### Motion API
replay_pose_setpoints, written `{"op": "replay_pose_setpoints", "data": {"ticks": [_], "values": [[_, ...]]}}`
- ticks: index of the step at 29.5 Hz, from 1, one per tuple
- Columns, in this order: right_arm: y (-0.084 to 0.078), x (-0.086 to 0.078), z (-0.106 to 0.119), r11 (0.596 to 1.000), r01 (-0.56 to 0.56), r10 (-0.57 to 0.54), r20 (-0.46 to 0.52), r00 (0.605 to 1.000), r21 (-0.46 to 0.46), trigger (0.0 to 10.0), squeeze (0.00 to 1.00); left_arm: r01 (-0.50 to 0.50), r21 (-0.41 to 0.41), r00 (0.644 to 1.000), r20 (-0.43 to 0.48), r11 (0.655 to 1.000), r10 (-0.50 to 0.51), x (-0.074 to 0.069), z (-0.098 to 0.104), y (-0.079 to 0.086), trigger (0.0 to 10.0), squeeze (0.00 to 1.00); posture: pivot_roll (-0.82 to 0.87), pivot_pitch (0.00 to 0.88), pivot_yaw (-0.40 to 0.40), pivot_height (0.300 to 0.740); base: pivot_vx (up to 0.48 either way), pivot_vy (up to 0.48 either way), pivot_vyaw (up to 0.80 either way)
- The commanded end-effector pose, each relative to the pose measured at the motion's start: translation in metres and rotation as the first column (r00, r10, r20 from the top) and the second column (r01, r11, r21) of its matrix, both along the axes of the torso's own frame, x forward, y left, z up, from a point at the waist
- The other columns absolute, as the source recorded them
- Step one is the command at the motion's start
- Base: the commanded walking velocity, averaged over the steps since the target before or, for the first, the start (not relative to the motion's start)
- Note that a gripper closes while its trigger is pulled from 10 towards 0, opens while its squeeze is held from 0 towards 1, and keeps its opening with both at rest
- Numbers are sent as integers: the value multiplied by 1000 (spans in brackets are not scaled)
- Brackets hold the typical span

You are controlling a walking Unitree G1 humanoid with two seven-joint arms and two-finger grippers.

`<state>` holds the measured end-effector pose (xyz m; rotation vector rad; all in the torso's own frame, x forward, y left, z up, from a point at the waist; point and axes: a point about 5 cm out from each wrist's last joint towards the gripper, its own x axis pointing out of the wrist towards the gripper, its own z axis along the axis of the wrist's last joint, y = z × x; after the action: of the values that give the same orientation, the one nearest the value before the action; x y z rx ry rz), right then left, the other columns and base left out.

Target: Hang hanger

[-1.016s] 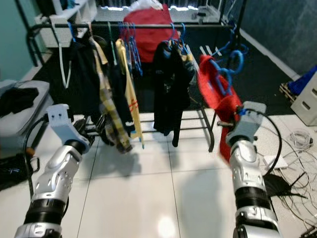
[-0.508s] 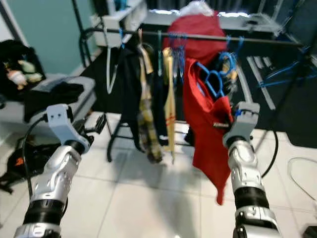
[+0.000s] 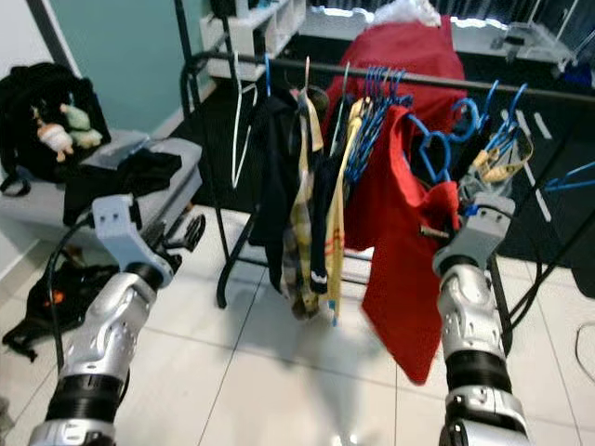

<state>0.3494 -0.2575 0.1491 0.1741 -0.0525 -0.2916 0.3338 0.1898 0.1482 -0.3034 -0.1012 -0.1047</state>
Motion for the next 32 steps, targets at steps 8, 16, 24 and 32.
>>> {"op": "replay_pose_setpoints", "data": {"ticks": [8, 16, 24, 32], "values": [[-11, -2, 4, 998, 53, -53, 9, 999, 22, 10000, 0, 26, -7, 1000, -7, 1000, -26, 0, -2, -3, 10000, 0, -38, 91, -33, 740, 344, 0, -600], [-9, 0, 4, 1000, 17, -17, -1, 1000, 18, 10000, 0, 16, -4, 1000, -7, 1000, -16, 0, -2, -3, 10000, 0, -39, 92, -35, 740, 348, 0, 0], [-1, 4, 3, 997, -72, 72, -23, 997, 13, 10000, 0, 8, -4, 1000, -7, 1000, -8, 0, -2, -3, 10000, 0, -40, 89, -36, 740, 376, 0, 0], [10, 8, 4, 984, -177, 176, -45, 983, -19, 10000, 0, 6, -5, 1000, -8, 1000, -6, 0, -2, -3, 10000, 0, -42, 87, -35, 740, 374, 0, 0]]}}
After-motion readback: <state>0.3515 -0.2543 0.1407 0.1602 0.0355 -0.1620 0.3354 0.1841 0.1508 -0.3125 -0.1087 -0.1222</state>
